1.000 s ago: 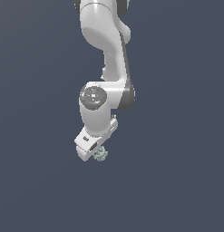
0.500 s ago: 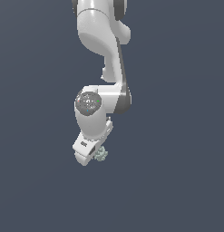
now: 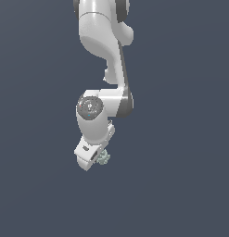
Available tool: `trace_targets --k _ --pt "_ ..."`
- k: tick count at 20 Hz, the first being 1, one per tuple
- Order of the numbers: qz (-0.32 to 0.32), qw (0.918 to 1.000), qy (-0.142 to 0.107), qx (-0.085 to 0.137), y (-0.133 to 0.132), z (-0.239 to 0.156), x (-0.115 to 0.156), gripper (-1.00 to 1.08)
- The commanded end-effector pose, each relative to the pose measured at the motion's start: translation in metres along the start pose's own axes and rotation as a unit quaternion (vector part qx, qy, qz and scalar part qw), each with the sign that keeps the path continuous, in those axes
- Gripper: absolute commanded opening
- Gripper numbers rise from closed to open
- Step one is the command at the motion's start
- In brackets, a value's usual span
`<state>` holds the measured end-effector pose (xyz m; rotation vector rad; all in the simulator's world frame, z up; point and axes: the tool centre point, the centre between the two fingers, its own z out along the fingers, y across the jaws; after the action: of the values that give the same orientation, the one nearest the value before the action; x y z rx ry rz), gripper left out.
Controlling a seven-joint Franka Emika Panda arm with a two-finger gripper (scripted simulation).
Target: Pick up the object and move it to a goal position.
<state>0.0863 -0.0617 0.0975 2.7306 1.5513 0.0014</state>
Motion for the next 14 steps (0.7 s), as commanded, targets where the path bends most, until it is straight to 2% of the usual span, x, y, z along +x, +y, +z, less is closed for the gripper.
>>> trace_targets --k 1,7,13,14 --pt "0.0 1.0 0.0 0.001 -0.001 0.01 0.0 1.0" --pt "-0.002 1.0 0.0 0.001 -0.002 0.041 -0.001 1.0" --pt "-0.002 1.0 0.0 0.001 0.0 0.044 0.0 1.0" --pt "-0.002 1.0 0.0 0.001 0.0 0.044 0.0 -1.0"
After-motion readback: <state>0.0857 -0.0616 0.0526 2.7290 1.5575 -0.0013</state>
